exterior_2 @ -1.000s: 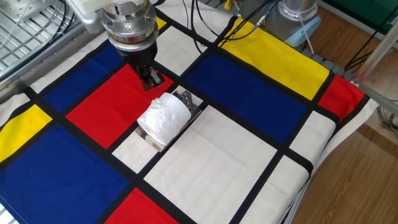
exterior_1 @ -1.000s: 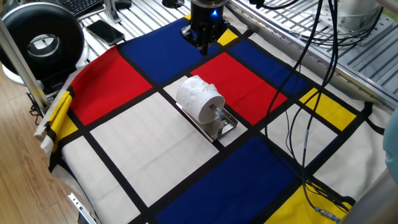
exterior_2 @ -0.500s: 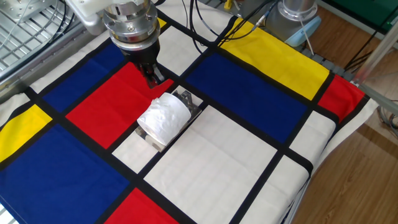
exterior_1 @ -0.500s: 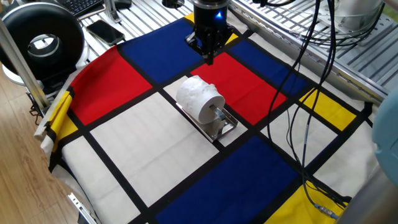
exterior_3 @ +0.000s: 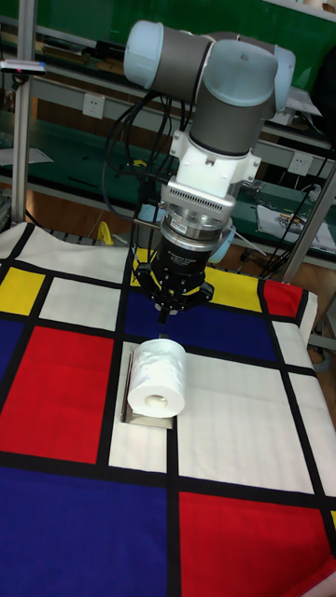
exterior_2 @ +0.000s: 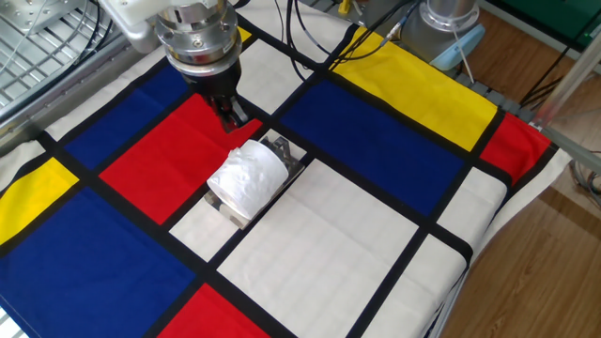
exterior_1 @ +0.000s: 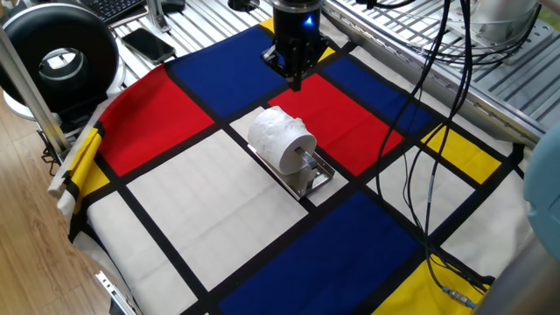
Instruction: Take the roll of paper down from the shelf
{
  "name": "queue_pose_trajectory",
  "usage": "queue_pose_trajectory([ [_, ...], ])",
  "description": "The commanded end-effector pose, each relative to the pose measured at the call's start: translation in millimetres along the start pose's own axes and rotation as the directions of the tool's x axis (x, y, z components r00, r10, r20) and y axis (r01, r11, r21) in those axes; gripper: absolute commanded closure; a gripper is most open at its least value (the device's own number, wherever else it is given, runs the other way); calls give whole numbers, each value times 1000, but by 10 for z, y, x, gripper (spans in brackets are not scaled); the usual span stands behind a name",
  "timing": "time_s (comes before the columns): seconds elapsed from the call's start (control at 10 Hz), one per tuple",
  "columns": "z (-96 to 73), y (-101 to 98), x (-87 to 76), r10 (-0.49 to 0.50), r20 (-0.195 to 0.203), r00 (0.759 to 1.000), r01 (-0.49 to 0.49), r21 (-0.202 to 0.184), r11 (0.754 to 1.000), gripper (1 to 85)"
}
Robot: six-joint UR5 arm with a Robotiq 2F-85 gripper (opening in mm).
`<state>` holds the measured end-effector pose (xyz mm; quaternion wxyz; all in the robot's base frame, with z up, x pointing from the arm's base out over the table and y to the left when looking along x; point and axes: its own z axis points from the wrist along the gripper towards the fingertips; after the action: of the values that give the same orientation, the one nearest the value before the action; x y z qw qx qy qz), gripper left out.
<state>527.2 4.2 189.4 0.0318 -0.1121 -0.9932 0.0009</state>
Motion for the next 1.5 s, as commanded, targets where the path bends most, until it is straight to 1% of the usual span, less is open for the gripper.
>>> queue_pose_trajectory([
  [0.0, -12, 21, -4, 0, 1, 1000, 0, -10, 1000, 827],
  [0.1, -12, 22, -8, -2, 3, 1000, 2, -10, 1000, 827],
  [0.4, -12, 30, -26, -11, 10, 1000, 11, -13, 1000, 700],
  [0.6, -13, 39, -44, -22, 17, 1000, 22, -16, 1000, 670],
  [0.7, -13, 48, -50, -28, 20, 999, 28, -20, 999, 617],
  [0.8, -15, 125, -83, -45, 33, 998, 47, -48, 998, 507],
  [1.0, -14, 145, -136, -71, 54, 996, 73, -53, 996, 300],
  [1.2, -15, 173, -187, -92, 74, 993, 97, -61, 993, 207],
  [1.3, -14, 182, -191, -101, 75, 992, 106, -63, 992, 160],
  [1.4, -10, 171, -197, -105, 76, 992, 109, -59, 992, 160],
])
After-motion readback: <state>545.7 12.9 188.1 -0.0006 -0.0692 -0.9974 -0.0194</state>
